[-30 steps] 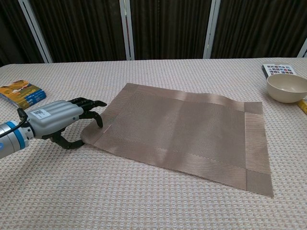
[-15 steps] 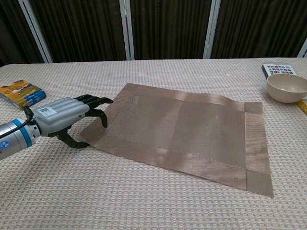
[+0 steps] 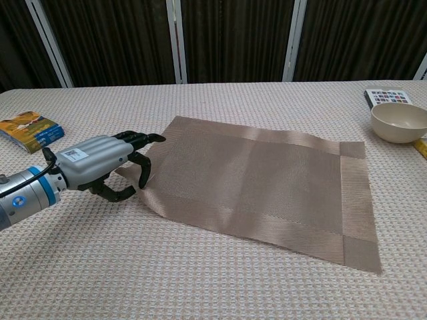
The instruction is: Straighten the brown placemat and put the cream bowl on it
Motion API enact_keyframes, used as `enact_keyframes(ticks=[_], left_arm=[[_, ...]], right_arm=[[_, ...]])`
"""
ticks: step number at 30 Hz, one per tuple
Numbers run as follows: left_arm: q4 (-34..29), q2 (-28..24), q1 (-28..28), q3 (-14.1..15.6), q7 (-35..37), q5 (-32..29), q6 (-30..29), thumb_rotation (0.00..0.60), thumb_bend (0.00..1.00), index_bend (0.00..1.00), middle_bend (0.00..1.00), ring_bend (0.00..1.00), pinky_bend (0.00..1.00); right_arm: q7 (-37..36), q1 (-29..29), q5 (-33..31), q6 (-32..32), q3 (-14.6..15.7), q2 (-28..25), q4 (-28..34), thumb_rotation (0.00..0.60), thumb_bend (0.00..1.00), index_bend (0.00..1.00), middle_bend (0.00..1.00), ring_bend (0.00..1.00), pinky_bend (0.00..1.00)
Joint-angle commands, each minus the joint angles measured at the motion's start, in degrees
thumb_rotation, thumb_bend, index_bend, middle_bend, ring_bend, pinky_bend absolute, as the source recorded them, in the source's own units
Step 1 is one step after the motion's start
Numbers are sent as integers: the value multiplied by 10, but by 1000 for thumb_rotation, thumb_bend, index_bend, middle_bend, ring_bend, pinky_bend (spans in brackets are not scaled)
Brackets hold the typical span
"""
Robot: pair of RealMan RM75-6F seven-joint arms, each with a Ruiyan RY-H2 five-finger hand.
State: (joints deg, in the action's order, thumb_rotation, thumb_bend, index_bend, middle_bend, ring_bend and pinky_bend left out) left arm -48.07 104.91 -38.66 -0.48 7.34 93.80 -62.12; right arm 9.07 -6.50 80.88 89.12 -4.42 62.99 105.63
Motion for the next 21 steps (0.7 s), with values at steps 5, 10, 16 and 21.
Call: enact_keyframes(ticks=[5, 10, 16, 21], left_arm=[[-43, -19, 6, 7, -8, 3, -18, 600, 464, 615, 0, 0, 0], [-114, -57, 13, 21, -29, 16, -34, 600, 475, 627, 0, 0, 0], [-237, -117, 16, 48, -86, 50, -48, 600, 475, 642, 0, 0, 0], [-305, -142, 10, 66, -125, 85, -52, 600, 478, 648, 0, 0, 0]], right_arm=[[-3, 4, 3, 2, -4, -4, 5, 600, 0, 0, 0, 0, 0], [-6, 8, 7, 5, -6, -7, 8, 600, 0, 0, 0, 0, 0], [-7, 13, 15, 10, -7, -10, 13, 600, 0, 0, 0, 0, 0], [-7, 16, 22, 16, -7, -13, 20, 600, 0, 0, 0, 0, 0]])
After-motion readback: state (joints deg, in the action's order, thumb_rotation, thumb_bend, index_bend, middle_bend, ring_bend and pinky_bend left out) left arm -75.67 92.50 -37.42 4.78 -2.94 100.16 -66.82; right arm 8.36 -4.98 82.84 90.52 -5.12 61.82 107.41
